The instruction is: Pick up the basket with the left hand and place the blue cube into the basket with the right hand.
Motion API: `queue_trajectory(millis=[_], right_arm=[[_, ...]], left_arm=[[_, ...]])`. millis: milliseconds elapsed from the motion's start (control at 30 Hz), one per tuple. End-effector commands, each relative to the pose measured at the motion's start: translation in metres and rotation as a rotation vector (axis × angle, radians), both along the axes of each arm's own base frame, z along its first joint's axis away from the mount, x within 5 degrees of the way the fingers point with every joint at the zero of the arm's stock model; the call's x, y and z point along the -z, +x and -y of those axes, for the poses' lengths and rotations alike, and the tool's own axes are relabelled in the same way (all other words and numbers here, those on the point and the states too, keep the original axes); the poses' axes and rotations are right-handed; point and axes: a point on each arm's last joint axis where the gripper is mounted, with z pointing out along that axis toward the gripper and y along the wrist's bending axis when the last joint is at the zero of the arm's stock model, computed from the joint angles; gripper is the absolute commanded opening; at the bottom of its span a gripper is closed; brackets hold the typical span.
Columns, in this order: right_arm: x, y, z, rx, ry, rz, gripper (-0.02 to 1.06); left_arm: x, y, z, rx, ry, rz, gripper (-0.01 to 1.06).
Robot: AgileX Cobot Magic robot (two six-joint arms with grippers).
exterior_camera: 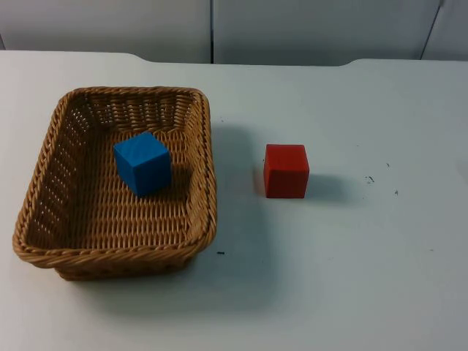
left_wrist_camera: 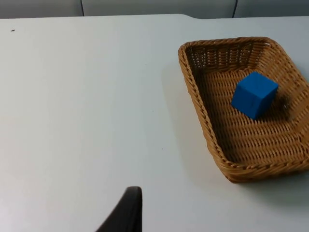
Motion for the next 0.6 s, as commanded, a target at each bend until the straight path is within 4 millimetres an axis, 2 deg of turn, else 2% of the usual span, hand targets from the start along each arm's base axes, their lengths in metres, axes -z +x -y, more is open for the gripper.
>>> queue_trajectory(millis=[0, 233, 567], right_arm=[[0.0021, 0.0003, -0.0008, 0.065, -0.004, 0.006, 1.05], [0.0021, -0.001, -0.0015, 0.226, -0.004, 0.005, 1.05], [0.0021, -0.0018, -0.0021, 0.337, -0.005, 0.005, 1.05]], left_arm=[[0.0002, 0.0002, -0.0002, 0.005, -0.004, 0.01, 1.05], [0.0002, 0.0002, -0.0002, 0.005, -0.004, 0.01, 1.05], [0.0003, 0.0003, -0.0012, -0.002, 0.008, 0.01, 1.05]])
